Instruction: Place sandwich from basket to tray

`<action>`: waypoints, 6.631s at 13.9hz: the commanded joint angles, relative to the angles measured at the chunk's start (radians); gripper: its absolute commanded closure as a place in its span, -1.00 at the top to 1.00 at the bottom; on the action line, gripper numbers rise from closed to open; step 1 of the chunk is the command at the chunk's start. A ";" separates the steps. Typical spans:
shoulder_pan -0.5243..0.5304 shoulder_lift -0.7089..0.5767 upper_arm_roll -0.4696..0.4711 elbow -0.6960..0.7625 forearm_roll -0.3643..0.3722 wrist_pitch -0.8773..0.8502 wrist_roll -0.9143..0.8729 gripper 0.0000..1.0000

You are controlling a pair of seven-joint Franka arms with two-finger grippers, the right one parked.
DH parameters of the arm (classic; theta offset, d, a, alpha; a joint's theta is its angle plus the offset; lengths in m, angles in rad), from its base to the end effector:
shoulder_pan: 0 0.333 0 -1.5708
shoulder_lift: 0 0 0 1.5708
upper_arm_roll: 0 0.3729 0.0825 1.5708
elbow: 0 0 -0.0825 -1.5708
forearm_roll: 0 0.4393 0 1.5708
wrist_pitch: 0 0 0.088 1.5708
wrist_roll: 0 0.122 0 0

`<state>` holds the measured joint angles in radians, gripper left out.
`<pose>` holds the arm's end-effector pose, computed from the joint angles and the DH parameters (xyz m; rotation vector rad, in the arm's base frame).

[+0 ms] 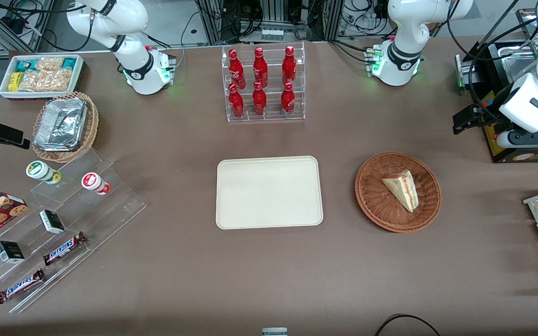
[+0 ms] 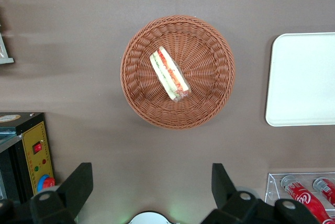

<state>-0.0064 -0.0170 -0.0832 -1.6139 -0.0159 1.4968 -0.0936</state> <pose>0.5902 -0.0555 0.6480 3.1323 0.0058 -0.1584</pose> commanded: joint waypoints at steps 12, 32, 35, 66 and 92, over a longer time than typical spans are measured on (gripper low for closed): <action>-0.024 -0.008 0.007 -0.443 0.001 0.484 0.003 1.00; -0.079 0.144 0.005 -0.667 0.004 0.951 -0.744 1.00; -0.078 0.187 0.007 -0.663 0.010 0.970 -0.744 1.00; -0.555 0.610 -0.013 0.101 0.008 0.513 -0.857 -1.00; -0.715 0.753 -0.004 0.379 0.034 0.487 -1.029 1.00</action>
<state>-0.7169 0.7959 -0.0999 -1.2216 0.0066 2.0196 -1.1093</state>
